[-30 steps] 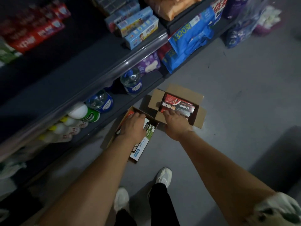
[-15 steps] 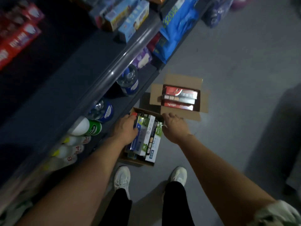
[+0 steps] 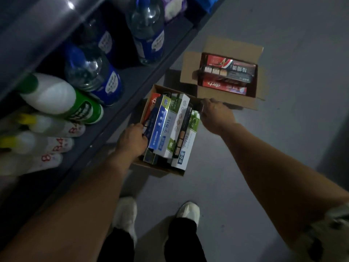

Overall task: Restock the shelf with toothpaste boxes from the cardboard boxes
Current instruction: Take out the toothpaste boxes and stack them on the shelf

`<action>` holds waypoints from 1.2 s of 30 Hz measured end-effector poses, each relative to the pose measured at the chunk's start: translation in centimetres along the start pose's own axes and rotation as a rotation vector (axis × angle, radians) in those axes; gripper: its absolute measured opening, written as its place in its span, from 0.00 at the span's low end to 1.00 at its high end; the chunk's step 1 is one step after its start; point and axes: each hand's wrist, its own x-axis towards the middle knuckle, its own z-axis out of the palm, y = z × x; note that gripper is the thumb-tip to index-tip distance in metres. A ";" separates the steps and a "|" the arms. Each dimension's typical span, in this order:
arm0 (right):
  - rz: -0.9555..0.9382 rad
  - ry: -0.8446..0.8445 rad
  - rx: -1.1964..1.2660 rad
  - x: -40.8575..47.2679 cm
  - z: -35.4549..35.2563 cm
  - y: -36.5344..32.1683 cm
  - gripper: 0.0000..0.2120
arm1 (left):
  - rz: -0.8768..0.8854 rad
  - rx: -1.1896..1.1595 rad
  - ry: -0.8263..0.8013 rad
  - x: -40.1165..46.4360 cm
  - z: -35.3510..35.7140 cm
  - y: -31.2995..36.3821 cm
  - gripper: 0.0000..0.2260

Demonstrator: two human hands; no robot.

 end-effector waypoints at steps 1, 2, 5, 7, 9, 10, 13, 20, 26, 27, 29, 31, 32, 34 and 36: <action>-0.013 0.015 -0.017 1.0 0.6 0.3 0.19 | -0.002 -0.011 0.019 0.5 1.1 -0.7 0.10; -0.022 0.034 -0.034 2.1 1.2 0.7 0.19 | 0.003 -0.018 0.043 1.2 2.0 -1.3 0.10; -0.038 0.099 -0.063 4.8 2.6 1.4 0.18 | 0.014 0.000 0.132 3.1 3.7 -3.3 0.16; -0.051 0.123 -0.049 6.2 3.3 1.6 0.18 | 0.033 0.007 0.166 4.3 4.2 -4.5 0.20; -0.096 0.153 -0.047 7.5 4.0 1.8 0.17 | 0.068 -0.008 0.170 5.7 4.5 -5.5 0.21; -0.118 0.163 -0.055 8.1 4.3 1.9 0.17 | 0.080 -0.015 0.162 6.3 4.6 -5.9 0.21; -0.161 0.183 -0.078 9.1 5.1 2.2 0.15 | 0.090 -0.015 0.122 7.7 5.1 -7.0 0.22; -0.055 0.284 -0.134 8.1 9.2 4.2 0.10 | 0.140 -0.030 0.122 10.4 7.1 -9.0 0.16; 0.155 0.268 -0.067 8.0 11.8 6.1 0.14 | 0.233 -0.125 0.065 12.4 6.9 -8.6 0.10; 0.167 0.249 -0.044 8.1 11.9 6.2 0.14 | 0.251 -0.124 0.059 12.6 6.8 -8.4 0.10; 0.169 0.205 -0.007 8.6 11.9 6.4 0.13 | 0.276 -0.073 0.059 13.4 6.6 -8.3 0.11; 0.168 0.176 0.034 9.1 11.9 6.4 0.12 | 0.296 0.008 0.065 14.0 6.5 -8.2 0.12; 0.169 0.177 0.063 9.2 11.9 6.4 0.11 | 0.306 0.040 0.065 14.2 6.4 -8.2 0.13; 0.168 0.204 0.128 9.5 12.1 6.4 0.10 | 0.321 0.086 0.056 14.4 6.1 -8.1 0.15; 0.175 0.214 0.171 9.3 12.1 6.5 0.08 | 0.335 0.120 0.060 14.4 5.9 -7.8 0.15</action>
